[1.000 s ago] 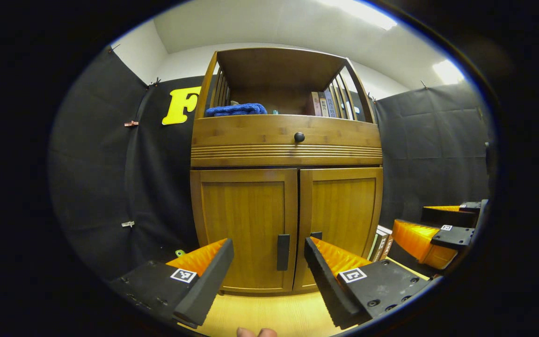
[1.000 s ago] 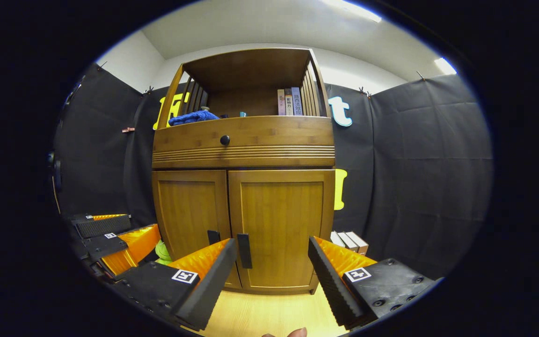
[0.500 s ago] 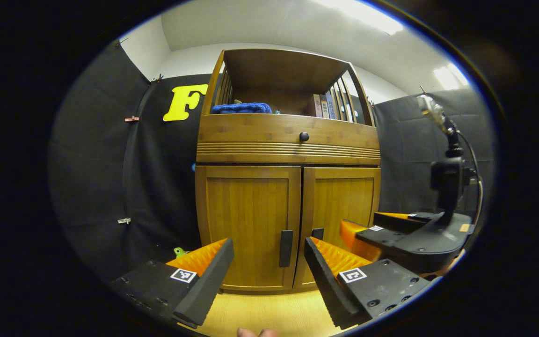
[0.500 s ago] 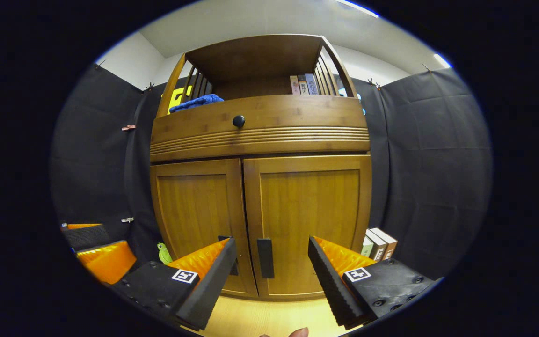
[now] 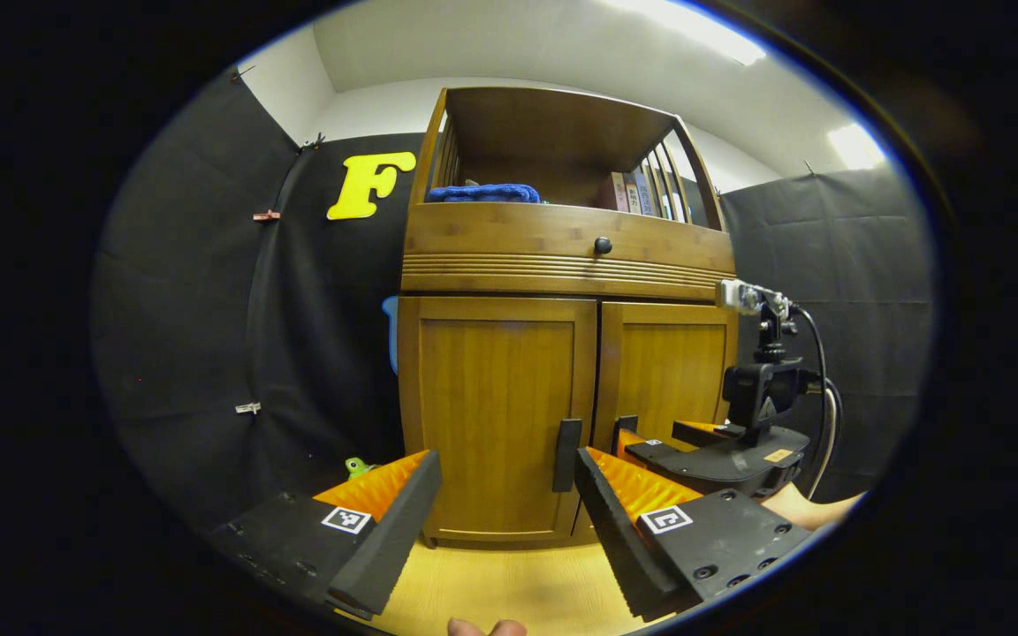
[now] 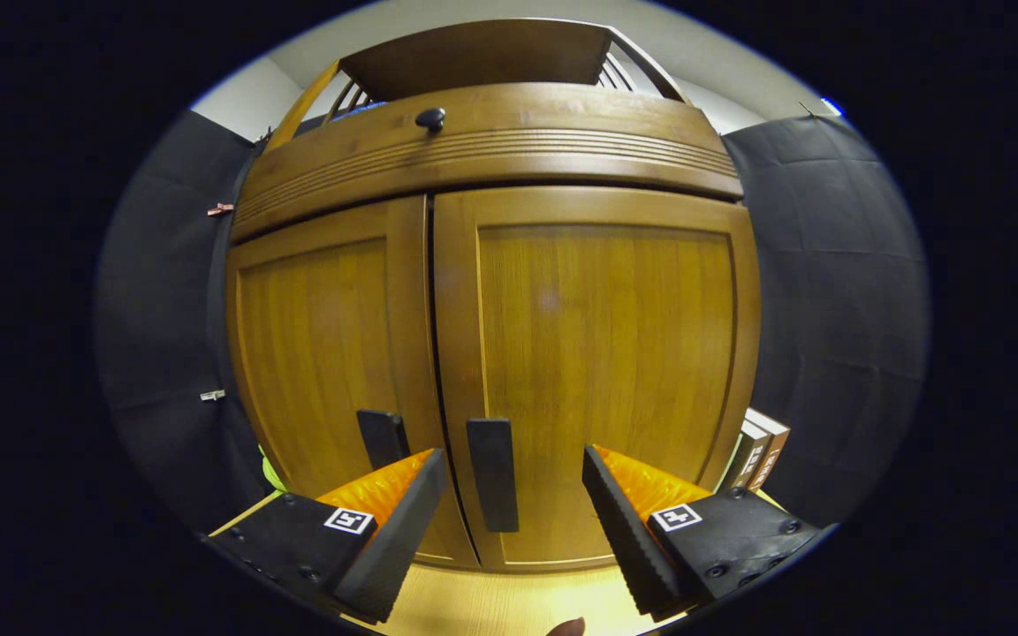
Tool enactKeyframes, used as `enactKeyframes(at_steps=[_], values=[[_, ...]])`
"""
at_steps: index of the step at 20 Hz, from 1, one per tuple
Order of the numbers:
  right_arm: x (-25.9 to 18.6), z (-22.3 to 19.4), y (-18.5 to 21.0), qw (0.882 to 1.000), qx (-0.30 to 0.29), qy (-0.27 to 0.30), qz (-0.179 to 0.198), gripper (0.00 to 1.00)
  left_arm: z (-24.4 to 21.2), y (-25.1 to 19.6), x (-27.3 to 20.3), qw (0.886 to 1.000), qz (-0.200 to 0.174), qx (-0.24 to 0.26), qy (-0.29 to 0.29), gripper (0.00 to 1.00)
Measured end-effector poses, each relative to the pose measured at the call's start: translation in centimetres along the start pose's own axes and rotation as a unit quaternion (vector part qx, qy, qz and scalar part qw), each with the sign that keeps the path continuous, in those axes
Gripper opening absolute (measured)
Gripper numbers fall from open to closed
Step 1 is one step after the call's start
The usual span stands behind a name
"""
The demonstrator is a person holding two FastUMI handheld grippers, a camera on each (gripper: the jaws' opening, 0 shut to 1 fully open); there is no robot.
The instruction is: Open the right door of the double-door shoe cabinet with the right hand, and open the left door with the left hand.
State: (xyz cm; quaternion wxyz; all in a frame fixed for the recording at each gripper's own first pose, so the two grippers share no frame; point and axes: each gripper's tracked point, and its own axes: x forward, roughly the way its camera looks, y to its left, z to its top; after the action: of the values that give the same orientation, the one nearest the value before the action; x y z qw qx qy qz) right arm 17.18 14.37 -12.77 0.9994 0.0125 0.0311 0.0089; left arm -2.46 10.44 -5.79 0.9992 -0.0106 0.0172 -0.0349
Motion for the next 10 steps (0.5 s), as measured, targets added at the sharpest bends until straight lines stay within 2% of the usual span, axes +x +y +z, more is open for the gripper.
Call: enactKeyframes(at_steps=[4,7,8,9,10], values=[[1.8,-2.7,0.6,1.0,0.012,0.025,0.002,0.99,-0.7,1.0,0.2,1.0,0.003,0.003,0.007,0.92],[3.7,-2.5,1.1,1.0,0.02,0.012,0.001,0.66,-1.1,2.0,0.3,1.0,0.011,0.005,0.011,0.92],[3.8,-2.1,1.6,1.0,0.015,0.007,0.004,0.66,-1.3,2.5,0.4,1.0,0.017,0.008,0.012,0.92],[4.0,-2.1,1.7,1.0,0.006,0.009,0.004,0.58,-1.5,3.0,0.5,1.0,0.021,0.011,0.014,0.95],[5.0,-2.2,1.6,1.0,-0.001,0.011,-0.001,0.58,-1.6,3.3,0.5,0.999,0.024,0.011,0.018,0.95]])
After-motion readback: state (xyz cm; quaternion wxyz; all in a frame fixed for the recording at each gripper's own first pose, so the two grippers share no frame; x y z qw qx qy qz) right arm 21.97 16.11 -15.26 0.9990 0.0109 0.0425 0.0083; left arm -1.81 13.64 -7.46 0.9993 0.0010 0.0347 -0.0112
